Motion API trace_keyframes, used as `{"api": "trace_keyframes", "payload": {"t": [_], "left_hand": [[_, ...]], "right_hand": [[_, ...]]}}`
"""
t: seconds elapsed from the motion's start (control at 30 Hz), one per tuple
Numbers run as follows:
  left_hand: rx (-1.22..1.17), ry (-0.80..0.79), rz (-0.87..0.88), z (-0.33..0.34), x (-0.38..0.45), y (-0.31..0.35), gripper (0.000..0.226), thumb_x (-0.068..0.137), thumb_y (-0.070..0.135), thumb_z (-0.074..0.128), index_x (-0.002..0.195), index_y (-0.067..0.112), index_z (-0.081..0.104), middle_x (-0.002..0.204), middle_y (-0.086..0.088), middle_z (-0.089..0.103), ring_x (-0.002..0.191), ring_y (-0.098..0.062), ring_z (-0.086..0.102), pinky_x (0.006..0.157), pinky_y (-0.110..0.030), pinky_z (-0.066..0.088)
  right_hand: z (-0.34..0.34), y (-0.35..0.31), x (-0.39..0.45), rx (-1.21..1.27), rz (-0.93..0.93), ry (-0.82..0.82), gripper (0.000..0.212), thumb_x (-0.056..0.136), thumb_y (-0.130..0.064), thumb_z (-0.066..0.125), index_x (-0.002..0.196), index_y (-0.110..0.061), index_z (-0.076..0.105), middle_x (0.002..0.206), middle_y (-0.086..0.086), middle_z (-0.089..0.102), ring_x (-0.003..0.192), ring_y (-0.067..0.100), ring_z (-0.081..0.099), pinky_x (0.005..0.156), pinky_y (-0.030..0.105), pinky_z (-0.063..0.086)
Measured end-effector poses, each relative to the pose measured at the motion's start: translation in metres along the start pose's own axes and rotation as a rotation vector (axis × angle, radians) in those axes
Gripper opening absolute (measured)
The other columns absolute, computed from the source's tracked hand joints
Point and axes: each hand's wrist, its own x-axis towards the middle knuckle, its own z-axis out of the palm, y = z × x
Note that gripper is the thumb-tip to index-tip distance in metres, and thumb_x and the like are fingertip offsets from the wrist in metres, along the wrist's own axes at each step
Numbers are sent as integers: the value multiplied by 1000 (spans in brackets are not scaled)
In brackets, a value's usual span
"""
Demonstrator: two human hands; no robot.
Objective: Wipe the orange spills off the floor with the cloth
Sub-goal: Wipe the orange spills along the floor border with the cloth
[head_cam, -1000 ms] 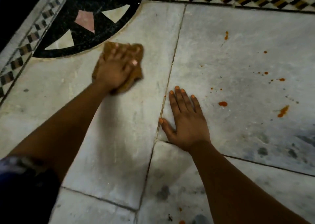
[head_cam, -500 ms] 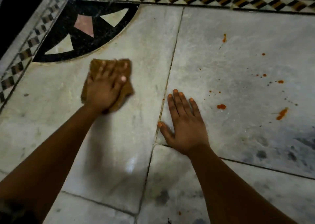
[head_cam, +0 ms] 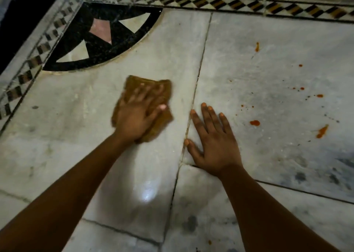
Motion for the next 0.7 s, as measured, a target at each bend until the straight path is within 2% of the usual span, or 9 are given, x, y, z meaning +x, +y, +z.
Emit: {"api": "trace_keyframes", "payload": {"t": [0.1,0.2,0.27,0.33,0.4,0.47,0.57,0.63,0.7], "left_hand": [[17,52,-226,-9,36,-40,58,96,50,26,147,25,26,154,-7,27,142,-27,21,114,-45,8],[8,29,-394,-7,104,-43,54,100,48,22,149,28,17,158,-4,15,145,-29,11,114,-56,0],[40,6,-331,4,121,-22,56,97,51,20,149,30,20,158,-3,18,144,-29,13,113,-61,0],[28,-11,-173,13,102,5,64,91,59,14,147,31,25,157,-2,20,145,-26,14,114,-59,1],[14,-17,-44,13,48,19,63,90,59,12,146,35,26,157,2,20,145,-22,12,114,-56,0],[5,17,-3,10,-10,11,60,90,58,14,145,37,27,156,3,22,145,-22,14,112,-54,6],[20,87,-223,0,-21,-30,61,91,57,20,145,32,31,155,0,25,144,-25,17,112,-53,8],[36,82,-404,-5,20,-54,58,95,55,22,148,30,25,157,-2,19,145,-27,12,113,-56,3],[16,66,-501,-7,66,-59,57,97,53,21,149,29,20,158,-3,13,145,-29,7,112,-61,0]], "right_hand": [[2,0,-1,1,3,0,71,89,-55,26,148,-16,25,156,11,17,144,23,14,115,40,5],[3,0,0,-11,4,5,71,89,-55,25,148,-16,24,156,11,15,144,22,13,115,39,4],[3,0,-1,-23,3,1,71,89,-56,24,149,-16,23,157,11,15,145,22,12,116,39,3],[3,1,-1,-30,-1,8,71,89,-55,25,148,-16,25,156,12,17,144,23,15,115,40,5],[3,0,0,-30,-5,10,70,88,-54,27,147,-16,27,155,13,19,143,25,18,115,41,7],[2,1,0,-29,2,3,70,88,-54,27,147,-15,27,155,13,20,143,26,19,114,42,8],[3,1,0,-41,3,-1,71,89,-55,26,148,-15,25,155,13,18,144,25,17,115,42,8],[5,1,0,-46,-2,-9,71,89,-56,24,148,-16,23,156,12,16,144,24,14,115,40,5],[5,2,0,-50,-2,-9,72,89,-56,23,149,-16,21,156,12,15,145,24,12,115,40,3]]}}
